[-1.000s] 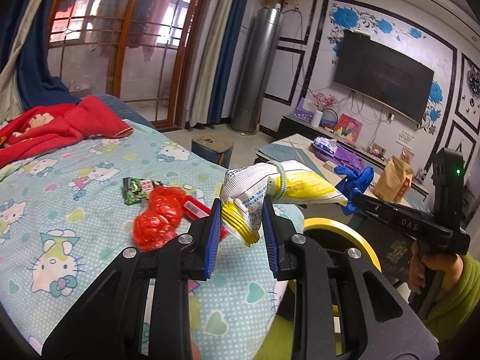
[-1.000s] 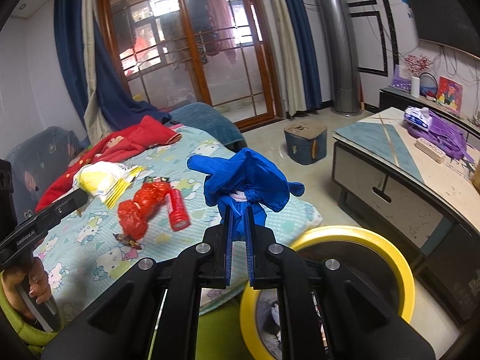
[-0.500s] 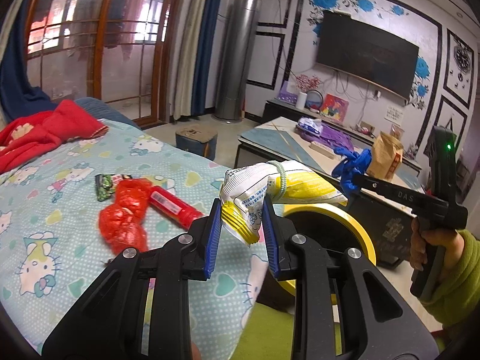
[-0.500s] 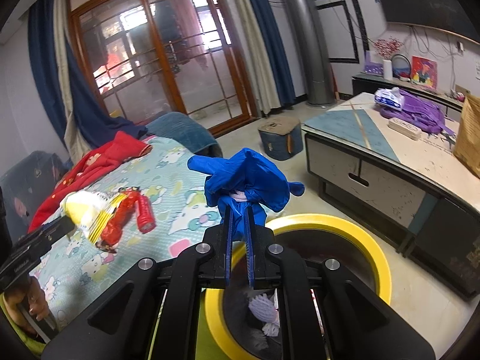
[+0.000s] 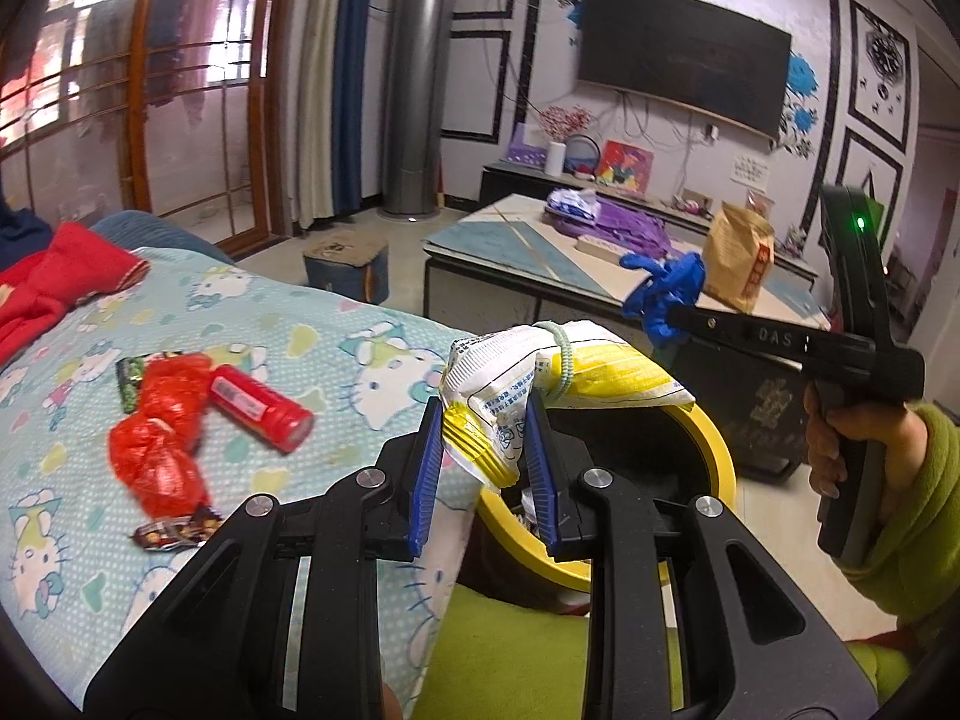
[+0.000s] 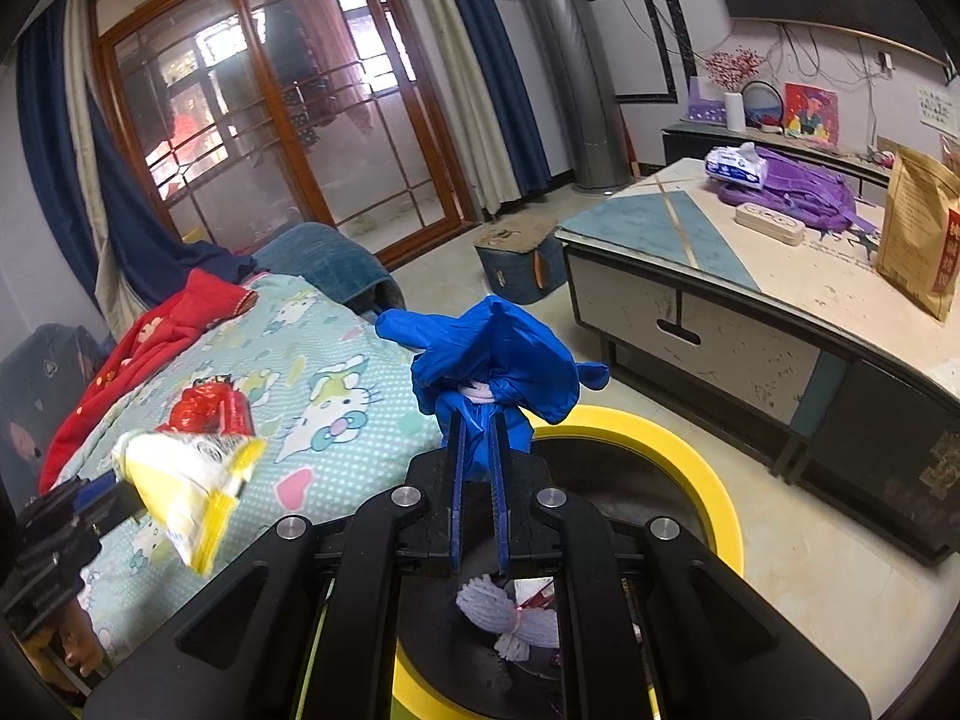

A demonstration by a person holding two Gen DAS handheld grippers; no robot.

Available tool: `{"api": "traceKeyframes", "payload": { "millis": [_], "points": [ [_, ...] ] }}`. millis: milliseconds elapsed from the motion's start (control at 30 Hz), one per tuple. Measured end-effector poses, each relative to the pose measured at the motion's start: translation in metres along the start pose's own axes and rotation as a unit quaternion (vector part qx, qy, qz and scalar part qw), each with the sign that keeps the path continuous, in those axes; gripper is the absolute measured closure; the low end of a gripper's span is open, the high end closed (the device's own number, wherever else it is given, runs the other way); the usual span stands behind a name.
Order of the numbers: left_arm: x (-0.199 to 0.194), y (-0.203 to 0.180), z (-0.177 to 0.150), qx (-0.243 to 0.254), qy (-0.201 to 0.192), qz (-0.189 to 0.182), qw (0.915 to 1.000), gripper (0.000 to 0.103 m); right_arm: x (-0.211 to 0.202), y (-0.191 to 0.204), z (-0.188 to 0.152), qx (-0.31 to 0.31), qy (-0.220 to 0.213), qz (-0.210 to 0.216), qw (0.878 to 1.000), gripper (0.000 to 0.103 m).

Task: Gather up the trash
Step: 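Carry the bag and blue glove over the yellow bin and release both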

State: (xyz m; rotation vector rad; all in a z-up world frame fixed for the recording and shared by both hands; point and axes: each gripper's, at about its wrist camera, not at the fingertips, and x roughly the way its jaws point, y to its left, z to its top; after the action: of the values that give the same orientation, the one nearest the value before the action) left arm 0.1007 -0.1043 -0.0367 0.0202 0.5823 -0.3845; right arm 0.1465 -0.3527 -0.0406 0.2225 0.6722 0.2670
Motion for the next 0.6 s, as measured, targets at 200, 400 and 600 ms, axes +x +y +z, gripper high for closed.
{"api": "traceKeyframes", "payload": {
  "millis": [200,400,600],
  "points": [
    [0.014,-0.017,-0.002,0.028,0.013,-0.01,0.9995,0.083,0.004,-0.012,-0.003,0.012,0.006,-0.009,1.0,0.095],
    [0.03,-0.033,-0.011,0.06,0.031,-0.012,0.9977,0.083,0.01,-0.024,-0.009,0.013,0.015,-0.023,1.0,0.095],
    [0.045,-0.047,-0.018,0.09,0.049,-0.017,0.9946,0.083,0.022,-0.037,-0.018,0.019,0.035,-0.03,0.999,0.095]
  ]
}}
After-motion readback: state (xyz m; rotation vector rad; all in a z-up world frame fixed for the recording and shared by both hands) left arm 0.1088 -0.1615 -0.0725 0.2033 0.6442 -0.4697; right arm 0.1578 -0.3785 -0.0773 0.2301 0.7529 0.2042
